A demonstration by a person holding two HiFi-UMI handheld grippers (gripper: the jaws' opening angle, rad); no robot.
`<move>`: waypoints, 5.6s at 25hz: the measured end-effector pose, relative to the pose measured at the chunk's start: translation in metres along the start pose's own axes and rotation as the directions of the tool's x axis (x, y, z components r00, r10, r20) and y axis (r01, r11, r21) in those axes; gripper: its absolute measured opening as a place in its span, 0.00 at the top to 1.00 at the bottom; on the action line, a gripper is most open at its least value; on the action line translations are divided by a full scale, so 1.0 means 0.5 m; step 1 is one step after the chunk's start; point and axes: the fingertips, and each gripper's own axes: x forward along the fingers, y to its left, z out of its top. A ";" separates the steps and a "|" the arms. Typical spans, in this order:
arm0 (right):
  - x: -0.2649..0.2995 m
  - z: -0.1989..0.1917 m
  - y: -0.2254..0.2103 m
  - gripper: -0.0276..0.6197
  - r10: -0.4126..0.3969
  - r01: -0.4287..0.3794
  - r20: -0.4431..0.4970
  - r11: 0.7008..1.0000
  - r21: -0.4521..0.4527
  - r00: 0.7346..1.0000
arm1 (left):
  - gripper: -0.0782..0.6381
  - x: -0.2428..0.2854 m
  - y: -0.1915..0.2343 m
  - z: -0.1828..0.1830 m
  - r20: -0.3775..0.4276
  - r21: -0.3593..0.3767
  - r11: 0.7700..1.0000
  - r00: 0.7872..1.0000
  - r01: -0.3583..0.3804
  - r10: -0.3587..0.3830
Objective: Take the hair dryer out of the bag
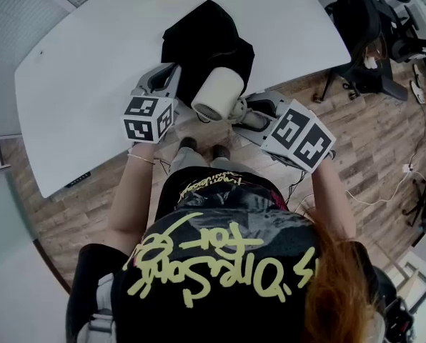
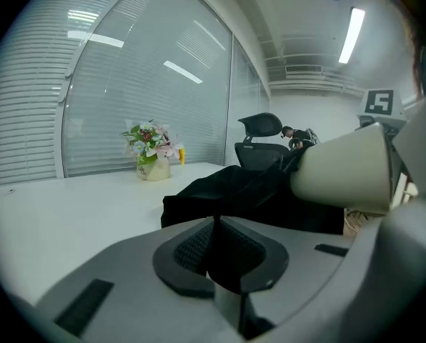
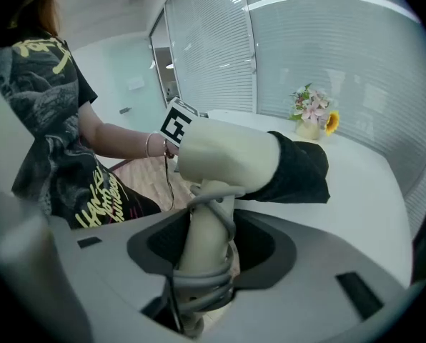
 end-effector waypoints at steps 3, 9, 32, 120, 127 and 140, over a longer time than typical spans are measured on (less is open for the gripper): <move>-0.008 -0.003 0.007 0.66 0.034 -0.034 0.004 0.999 -0.016 0.999 | 0.86 0.007 -0.002 0.000 -0.006 0.001 1.000 1.000 -0.021 0.021; -0.023 -0.005 0.016 0.66 0.080 -0.080 0.025 0.997 -0.005 0.997 | 0.86 0.036 0.016 0.014 -0.035 0.004 1.000 0.999 -0.024 0.025; -0.053 0.116 -0.096 0.66 -0.024 0.021 0.141 1.000 0.022 0.990 | 0.87 -0.036 0.077 0.006 -0.005 0.073 0.997 0.999 -0.034 0.035; 0.018 0.324 -0.175 0.61 -0.280 0.221 0.475 0.959 0.177 0.834 | 0.84 -0.233 -0.021 0.093 0.116 0.093 0.995 0.993 -0.031 0.020; -0.045 0.327 -0.162 0.61 -0.304 0.255 0.544 0.953 0.165 0.782 | 0.84 -0.236 -0.064 0.193 0.227 0.118 0.993 0.973 0.017 -0.044; -0.120 0.311 -0.115 0.61 -0.283 0.234 0.676 0.958 0.165 0.681 | 0.84 -0.241 -0.109 0.262 0.293 0.139 0.989 0.952 0.053 -0.093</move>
